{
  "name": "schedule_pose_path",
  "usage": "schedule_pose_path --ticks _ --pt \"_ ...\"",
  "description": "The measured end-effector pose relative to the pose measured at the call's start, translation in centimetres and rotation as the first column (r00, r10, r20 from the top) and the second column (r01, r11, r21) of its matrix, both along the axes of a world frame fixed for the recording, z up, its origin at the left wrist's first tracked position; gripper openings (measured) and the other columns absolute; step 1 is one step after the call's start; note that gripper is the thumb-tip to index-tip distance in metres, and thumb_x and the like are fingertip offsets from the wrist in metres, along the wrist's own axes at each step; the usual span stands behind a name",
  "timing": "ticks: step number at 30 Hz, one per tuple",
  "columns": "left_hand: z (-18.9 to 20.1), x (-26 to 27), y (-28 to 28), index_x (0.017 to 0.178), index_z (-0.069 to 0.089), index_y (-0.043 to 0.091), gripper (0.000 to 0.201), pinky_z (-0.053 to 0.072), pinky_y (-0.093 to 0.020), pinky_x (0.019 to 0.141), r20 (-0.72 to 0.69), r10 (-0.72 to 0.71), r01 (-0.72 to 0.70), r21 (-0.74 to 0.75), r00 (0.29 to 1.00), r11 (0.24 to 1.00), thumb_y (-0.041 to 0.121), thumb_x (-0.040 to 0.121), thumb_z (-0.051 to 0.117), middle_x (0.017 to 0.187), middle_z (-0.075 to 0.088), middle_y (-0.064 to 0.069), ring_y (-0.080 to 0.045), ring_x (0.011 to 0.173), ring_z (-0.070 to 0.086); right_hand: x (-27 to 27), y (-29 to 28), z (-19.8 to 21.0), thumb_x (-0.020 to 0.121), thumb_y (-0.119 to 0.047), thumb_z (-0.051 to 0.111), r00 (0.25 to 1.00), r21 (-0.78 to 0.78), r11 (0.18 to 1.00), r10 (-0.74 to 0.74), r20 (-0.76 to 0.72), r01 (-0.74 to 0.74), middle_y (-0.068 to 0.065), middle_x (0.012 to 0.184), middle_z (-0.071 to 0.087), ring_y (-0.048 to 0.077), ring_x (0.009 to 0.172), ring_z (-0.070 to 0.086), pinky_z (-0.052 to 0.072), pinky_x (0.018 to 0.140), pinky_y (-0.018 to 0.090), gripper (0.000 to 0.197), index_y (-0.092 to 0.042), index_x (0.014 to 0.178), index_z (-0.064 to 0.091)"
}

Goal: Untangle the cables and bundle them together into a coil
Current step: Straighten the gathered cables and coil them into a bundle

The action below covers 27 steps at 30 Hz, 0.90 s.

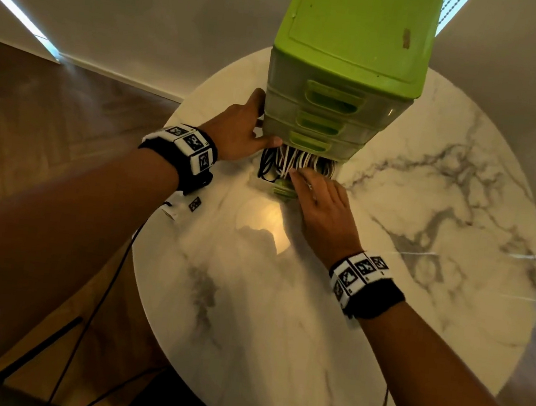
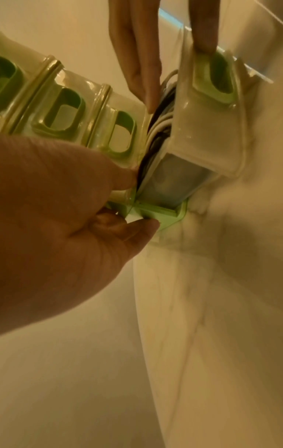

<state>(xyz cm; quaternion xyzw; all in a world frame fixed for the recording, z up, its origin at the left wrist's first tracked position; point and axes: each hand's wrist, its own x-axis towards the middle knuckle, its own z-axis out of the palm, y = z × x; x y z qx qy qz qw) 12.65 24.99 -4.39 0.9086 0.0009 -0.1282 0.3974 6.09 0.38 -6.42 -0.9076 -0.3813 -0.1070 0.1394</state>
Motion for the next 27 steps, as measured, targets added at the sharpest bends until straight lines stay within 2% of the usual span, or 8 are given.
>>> schedule_pose_path --ticks 5,9,12,14,16,21,24,27 --pt "0.2 0.3 0.3 0.152 0.02 0.012 0.077 0.046 -0.028 0.093 0.002 -0.027 0.027 -0.027 1.0 0.999 0.033 0.096 0.068 0.142 0.059 -0.008 -0.023 0.127 0.059 2.6 1.7 1.7 0.09 -0.017 0.032 0.993 0.008 1.0 -0.014 -0.121 0.015 0.018 0.123 0.068 0.039 0.11 0.065 0.048 0.101 0.047 0.052 -0.002 0.126 0.066" --pt "-0.4 -0.5 0.9 0.154 0.015 0.02 0.087 0.048 -0.039 0.106 -0.085 -0.064 0.051 -0.152 0.994 0.987 0.037 0.091 0.073 0.156 0.044 -0.001 -0.017 0.139 0.048 2.2 -0.7 1.3 0.088 -0.015 0.061 0.952 0.077 0.958 -0.264 -0.153 0.278 0.015 0.107 0.062 0.037 0.094 0.06 0.042 0.082 0.042 0.022 -0.006 0.107 0.063" --pt "-1.4 -1.9 1.0 0.157 0.001 0.028 0.125 0.039 -0.031 0.111 -0.103 -0.124 0.112 -0.117 0.987 0.987 0.045 0.07 0.09 0.162 0.033 0.002 -0.011 0.142 0.04 4.1 -3.4 0.2 0.075 -0.035 0.085 0.75 0.067 0.833 -0.456 -0.48 0.55 0.013 0.134 0.053 0.033 0.116 0.055 0.045 0.095 0.047 0.081 -0.007 0.138 0.043" --pt "-1.9 -2.2 0.6 0.158 0.004 0.023 0.126 0.039 -0.022 0.108 -0.054 -0.083 0.078 -0.097 0.995 0.992 0.038 0.069 0.092 0.16 0.038 -0.001 -0.012 0.139 0.043 6.0 -4.0 0.2 0.071 -0.041 0.089 0.657 0.003 0.858 -0.392 -0.644 0.514 0.005 0.146 0.05 0.025 0.124 0.054 0.045 0.102 0.039 0.101 -0.015 0.15 0.033" --pt "-2.0 -2.1 0.2 0.155 0.019 0.017 0.106 0.038 -0.004 0.094 0.0 -0.007 0.007 -0.067 1.0 0.998 0.03 0.075 0.088 0.152 0.049 -0.004 -0.01 0.128 0.049 7.5 -3.8 0.3 0.072 -0.04 0.089 0.657 0.021 0.892 -0.316 -0.684 0.451 0.003 0.139 0.06 0.022 0.119 0.06 0.046 0.097 0.031 0.087 -0.016 0.143 0.043" --pt "-2.3 -1.4 -0.4 0.132 0.046 0.003 0.055 0.042 -0.006 0.079 0.175 0.141 -0.137 -0.034 0.974 0.99 0.023 0.09 0.075 0.11 0.075 -0.006 -0.023 0.096 0.071 9.4 -2.8 0.4 0.079 -0.038 0.083 0.695 0.118 0.821 -0.386 -0.606 0.559 0.006 0.106 0.076 0.026 0.095 0.072 0.058 0.086 0.042 0.05 -0.01 0.115 0.063" --pt "-2.3 -1.5 -0.7 0.135 0.045 0.005 0.051 0.041 -0.014 0.081 0.185 0.137 -0.135 -0.026 0.973 0.991 0.02 0.094 0.07 0.115 0.074 -0.007 -0.025 0.101 0.071 9.7 -2.8 0.4 0.082 -0.04 0.079 0.668 0.09 0.818 -0.393 -0.632 0.568 0.005 0.111 0.075 0.026 0.096 0.072 0.057 0.088 0.042 0.046 -0.012 0.116 0.064" --pt "-2.0 -2.1 -0.7 0.149 0.035 0.012 0.058 0.041 -0.019 0.089 0.155 0.102 -0.104 0.003 0.983 0.995 0.02 0.099 0.062 0.136 0.064 -0.007 -0.028 0.117 0.065 8.8 -3.3 1.1 0.091 -0.036 0.07 0.667 0.091 0.848 -0.34 -0.663 0.522 -0.002 0.12 0.071 0.015 0.091 0.07 0.051 0.08 0.019 0.04 -0.016 0.125 0.062"
